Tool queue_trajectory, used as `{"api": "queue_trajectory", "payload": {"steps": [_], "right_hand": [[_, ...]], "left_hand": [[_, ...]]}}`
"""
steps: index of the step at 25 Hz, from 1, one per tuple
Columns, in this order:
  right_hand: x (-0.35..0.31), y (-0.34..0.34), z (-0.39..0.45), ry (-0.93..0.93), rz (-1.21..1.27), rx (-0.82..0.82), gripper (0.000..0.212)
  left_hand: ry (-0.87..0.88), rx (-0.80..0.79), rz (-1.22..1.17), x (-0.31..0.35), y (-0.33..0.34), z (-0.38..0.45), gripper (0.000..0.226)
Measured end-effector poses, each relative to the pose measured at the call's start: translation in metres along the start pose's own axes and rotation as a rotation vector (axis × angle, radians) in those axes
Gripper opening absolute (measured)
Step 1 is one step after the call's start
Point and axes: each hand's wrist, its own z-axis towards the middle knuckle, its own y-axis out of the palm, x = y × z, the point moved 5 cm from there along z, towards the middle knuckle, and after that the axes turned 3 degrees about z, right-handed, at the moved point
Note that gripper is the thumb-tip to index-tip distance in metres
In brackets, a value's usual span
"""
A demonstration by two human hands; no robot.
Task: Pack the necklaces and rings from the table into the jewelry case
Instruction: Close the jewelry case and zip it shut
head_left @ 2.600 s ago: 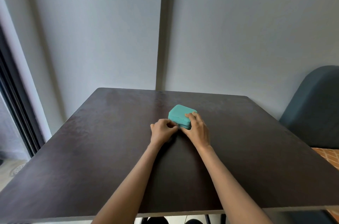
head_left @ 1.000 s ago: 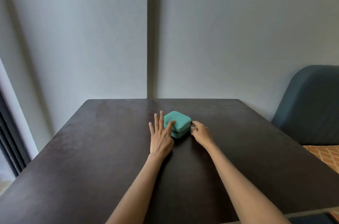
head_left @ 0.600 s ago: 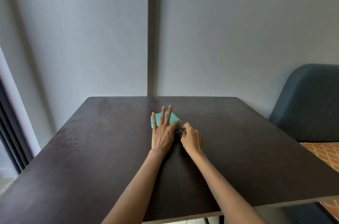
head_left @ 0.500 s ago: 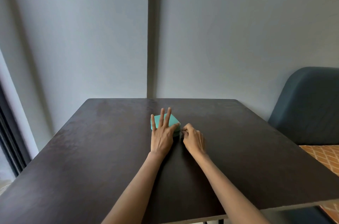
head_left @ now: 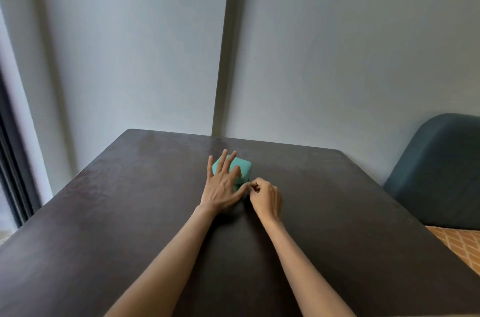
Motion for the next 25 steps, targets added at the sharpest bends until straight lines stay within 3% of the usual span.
{"api": "queue_trajectory", "payload": {"steps": [6,16,22,25], "right_hand": [[0.022,0.001,0.025,-0.015,0.041,0.013,0.012],[0.037,0.019,0.095,0.022,-0.164,0.018,0.014],[0.045,0.042,0.107,0.144,0.122,-0.151,0.014],[0.041,0.041,0.096,0.217,0.274,-0.031,0.012]], "left_hand": [[-0.155,-0.155,-0.19,-0.016,0.019,0.011,0.045],[-0.093,-0.172,-0.344,-0.027,0.032,0.024,0.043],[-0.094,-0.192,-0.331,-0.027,0.035,0.024,0.058],[-0.14,-0.187,-0.44,-0.031,0.035,0.024,0.059]]}}
